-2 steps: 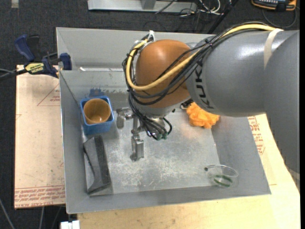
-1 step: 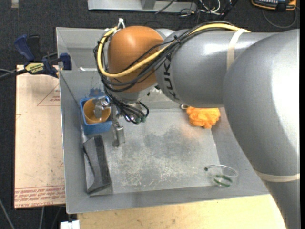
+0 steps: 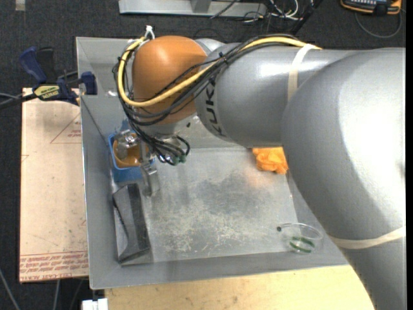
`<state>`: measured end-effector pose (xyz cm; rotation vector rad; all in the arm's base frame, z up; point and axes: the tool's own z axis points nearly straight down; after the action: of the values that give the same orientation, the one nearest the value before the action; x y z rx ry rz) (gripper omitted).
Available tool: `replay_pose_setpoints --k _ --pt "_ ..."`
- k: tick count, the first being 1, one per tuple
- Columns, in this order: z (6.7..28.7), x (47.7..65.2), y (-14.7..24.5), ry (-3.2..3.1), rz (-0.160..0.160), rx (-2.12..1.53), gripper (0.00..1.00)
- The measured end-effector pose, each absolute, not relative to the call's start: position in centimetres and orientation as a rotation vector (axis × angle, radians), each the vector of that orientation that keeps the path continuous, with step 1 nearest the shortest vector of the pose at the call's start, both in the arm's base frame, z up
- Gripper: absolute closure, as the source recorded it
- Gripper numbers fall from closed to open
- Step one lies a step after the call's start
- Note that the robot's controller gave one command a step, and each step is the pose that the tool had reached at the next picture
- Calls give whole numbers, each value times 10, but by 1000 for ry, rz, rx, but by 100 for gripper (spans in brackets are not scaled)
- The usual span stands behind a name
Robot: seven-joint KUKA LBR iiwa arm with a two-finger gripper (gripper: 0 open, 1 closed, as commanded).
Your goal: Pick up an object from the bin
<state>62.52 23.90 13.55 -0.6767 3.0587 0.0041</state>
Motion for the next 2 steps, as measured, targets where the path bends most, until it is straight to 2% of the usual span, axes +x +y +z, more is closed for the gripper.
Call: replay_pose_setpoints --k 1,2 --pt "92 622 246 3034 2 -781 0" --pt "76 629 231 3130 -62 -280 100"
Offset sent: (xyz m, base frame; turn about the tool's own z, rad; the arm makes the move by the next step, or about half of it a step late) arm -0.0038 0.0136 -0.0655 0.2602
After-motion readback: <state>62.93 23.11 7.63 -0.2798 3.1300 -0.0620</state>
